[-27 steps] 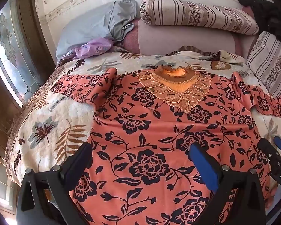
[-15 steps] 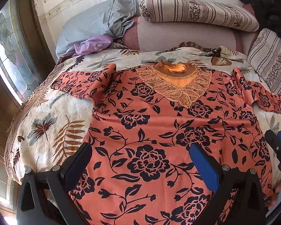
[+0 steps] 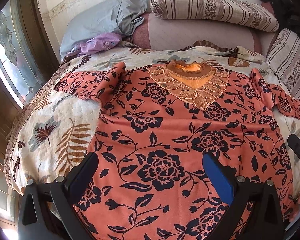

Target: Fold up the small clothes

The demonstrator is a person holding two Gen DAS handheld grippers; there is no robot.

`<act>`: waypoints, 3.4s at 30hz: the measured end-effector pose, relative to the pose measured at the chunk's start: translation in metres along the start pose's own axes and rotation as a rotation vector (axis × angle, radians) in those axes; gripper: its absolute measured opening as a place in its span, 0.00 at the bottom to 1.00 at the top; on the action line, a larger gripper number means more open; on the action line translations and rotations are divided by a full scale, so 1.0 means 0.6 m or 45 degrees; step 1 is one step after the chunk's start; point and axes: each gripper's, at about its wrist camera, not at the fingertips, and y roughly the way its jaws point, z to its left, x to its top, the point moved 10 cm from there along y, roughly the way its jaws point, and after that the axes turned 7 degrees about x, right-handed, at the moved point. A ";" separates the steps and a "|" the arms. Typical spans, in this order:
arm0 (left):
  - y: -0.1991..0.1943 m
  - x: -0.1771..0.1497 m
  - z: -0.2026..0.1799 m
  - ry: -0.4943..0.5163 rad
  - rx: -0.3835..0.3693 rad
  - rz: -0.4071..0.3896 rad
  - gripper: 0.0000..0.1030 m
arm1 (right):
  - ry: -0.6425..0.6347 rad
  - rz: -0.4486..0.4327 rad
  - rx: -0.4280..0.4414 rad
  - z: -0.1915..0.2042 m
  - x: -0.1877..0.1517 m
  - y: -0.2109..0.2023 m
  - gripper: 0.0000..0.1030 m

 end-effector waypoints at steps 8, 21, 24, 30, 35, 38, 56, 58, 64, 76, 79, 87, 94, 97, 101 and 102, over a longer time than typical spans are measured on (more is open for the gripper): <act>0.003 0.005 0.001 -0.013 0.005 0.004 1.00 | 0.005 -0.012 0.003 0.000 0.004 -0.003 1.00; -0.002 0.001 0.010 -0.020 0.011 0.001 1.00 | -0.007 -0.033 0.008 0.003 0.005 -0.014 1.00; -0.002 0.003 0.011 -0.021 0.014 -0.001 1.00 | -0.007 -0.035 0.011 0.004 0.005 -0.015 1.00; 0.001 0.005 0.009 -0.022 0.008 0.005 1.00 | -0.010 -0.033 0.011 0.005 0.004 -0.013 1.00; 0.001 0.008 0.012 -0.024 0.010 0.000 1.00 | -0.015 -0.023 0.018 0.008 0.002 -0.010 1.00; 0.003 0.007 0.013 -0.021 0.014 0.001 1.00 | -0.021 -0.031 0.022 0.011 0.004 -0.011 1.00; 0.015 -0.010 0.000 0.014 0.022 0.027 1.00 | -0.023 -0.006 0.064 0.022 -0.002 -0.002 1.00; 0.014 -0.008 0.001 0.016 0.026 0.024 1.00 | -0.022 -0.007 0.066 0.022 -0.002 -0.003 1.00; 0.013 -0.006 0.003 0.019 0.029 0.023 1.00 | -0.015 -0.004 0.074 0.021 -0.001 -0.003 1.00; 0.094 -0.022 0.069 -0.066 0.026 0.114 1.00 | 0.480 -0.076 0.214 -0.108 0.015 -0.067 1.00; 0.126 -0.017 0.080 -0.082 0.038 0.135 1.00 | 0.845 -0.122 0.327 -0.209 0.028 -0.087 1.00; 0.203 -0.018 0.056 -0.074 -0.037 0.173 1.00 | 1.241 -0.243 0.050 -0.529 0.091 -0.071 1.00; 0.223 -0.028 0.056 -0.112 -0.111 0.090 1.00 | 1.347 -0.241 -0.122 -0.674 0.120 -0.005 0.96; 0.222 -0.027 0.056 -0.117 -0.115 0.068 1.00 | 1.344 -0.200 -0.197 -0.696 0.134 0.018 0.96; 0.223 -0.025 0.056 -0.119 -0.119 0.059 1.00 | 1.242 -0.091 -0.412 -0.714 0.141 0.033 0.71; 0.223 -0.025 0.057 -0.119 -0.118 0.058 1.00 | 1.207 -0.048 -0.479 -0.719 0.141 0.033 0.52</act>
